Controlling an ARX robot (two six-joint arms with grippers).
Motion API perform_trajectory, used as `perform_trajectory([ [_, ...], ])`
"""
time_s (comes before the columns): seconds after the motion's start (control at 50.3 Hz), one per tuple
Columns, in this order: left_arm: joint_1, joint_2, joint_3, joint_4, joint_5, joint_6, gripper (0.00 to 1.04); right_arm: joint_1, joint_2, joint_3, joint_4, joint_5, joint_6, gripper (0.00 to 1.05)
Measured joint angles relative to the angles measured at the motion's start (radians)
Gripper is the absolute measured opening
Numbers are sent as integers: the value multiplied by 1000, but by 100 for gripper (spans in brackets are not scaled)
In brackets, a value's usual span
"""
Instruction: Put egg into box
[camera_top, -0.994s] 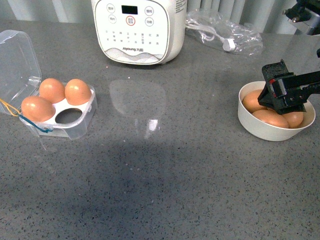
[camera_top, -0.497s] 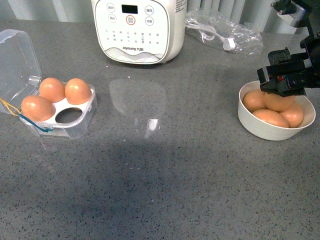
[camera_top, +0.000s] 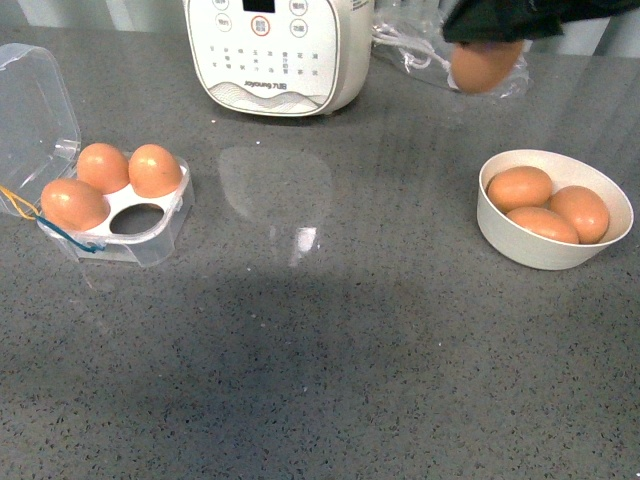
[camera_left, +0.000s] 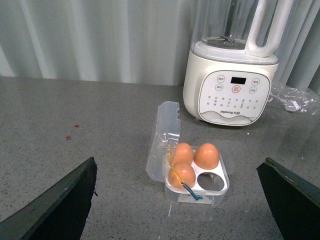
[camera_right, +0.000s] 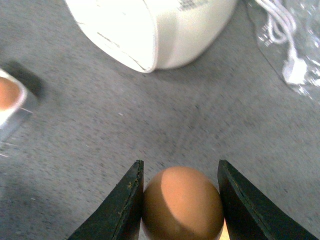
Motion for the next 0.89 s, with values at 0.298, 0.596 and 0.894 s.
perform_trajectory([
  [0.298, 0, 0, 0, 0, 0, 0, 98, 133, 104, 142, 23, -118, -14, 39],
  [0.596, 0, 0, 0, 0, 0, 0, 98, 229, 235, 250, 57, -216, -15, 38],
  [0.894, 0, 0, 0, 0, 0, 0, 98, 352, 351, 331, 36, -243, -26, 38],
])
